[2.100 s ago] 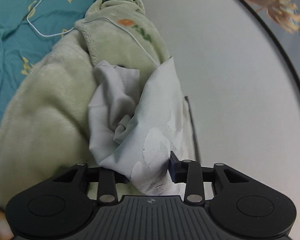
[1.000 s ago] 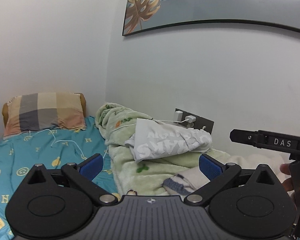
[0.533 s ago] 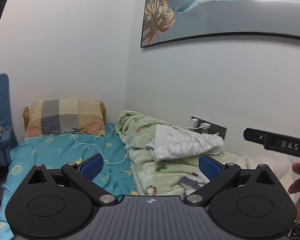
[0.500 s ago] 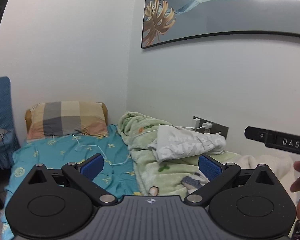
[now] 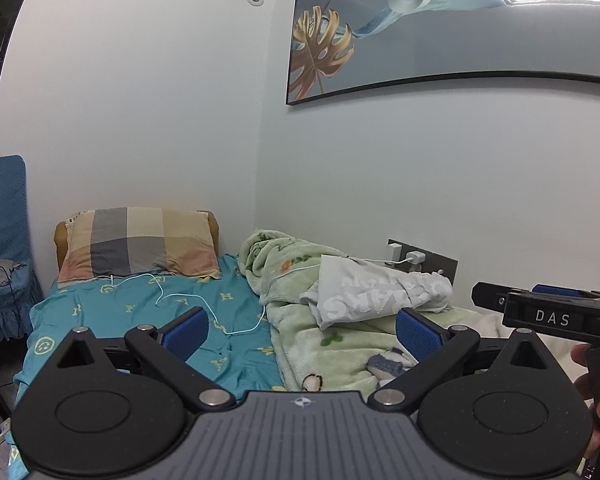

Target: Fold clothes

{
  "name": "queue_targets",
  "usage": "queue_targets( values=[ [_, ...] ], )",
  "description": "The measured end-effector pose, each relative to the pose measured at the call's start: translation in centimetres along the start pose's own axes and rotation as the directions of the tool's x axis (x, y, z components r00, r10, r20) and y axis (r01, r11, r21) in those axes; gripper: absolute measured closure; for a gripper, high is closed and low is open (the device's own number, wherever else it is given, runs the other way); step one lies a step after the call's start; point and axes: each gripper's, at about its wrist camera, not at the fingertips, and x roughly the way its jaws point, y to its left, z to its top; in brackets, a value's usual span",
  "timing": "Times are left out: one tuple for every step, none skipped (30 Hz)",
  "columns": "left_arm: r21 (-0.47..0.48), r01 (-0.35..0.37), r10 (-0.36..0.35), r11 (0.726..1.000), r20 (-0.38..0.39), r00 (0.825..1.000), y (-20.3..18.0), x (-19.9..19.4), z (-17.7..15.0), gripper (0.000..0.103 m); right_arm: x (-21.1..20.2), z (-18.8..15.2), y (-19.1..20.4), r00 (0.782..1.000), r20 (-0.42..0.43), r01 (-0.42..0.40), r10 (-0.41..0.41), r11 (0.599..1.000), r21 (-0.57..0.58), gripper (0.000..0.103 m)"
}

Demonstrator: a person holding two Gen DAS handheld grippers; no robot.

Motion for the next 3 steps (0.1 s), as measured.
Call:
queue_targets(
  values=[
    [-0.001,-0.001,0.001,1.0,-0.001,1.0,0.08,-0.06,-0.04,0.002,-0.04,-0.05,0.13,1.0,-0.003,-0.002,0.002,1.0,-0.001,0.014],
    [-0.002,-0.004,0.004,1.0,-0.001,1.0,0.15,-0.11,-0.06,0.002,-0.11,-0.1,0.22,1.0,-0.005,-0.002,0.002,1.0,-0.001,0.014],
    [-0.002,-0.007,0.007,1.0,-0.001,1.0,0.22,-0.16,-0.08,0.002,-0.2,-0.13,0.29,1.0,-0.005,-0.001,0.001,1.0,-0.001,0.014]
  ],
)
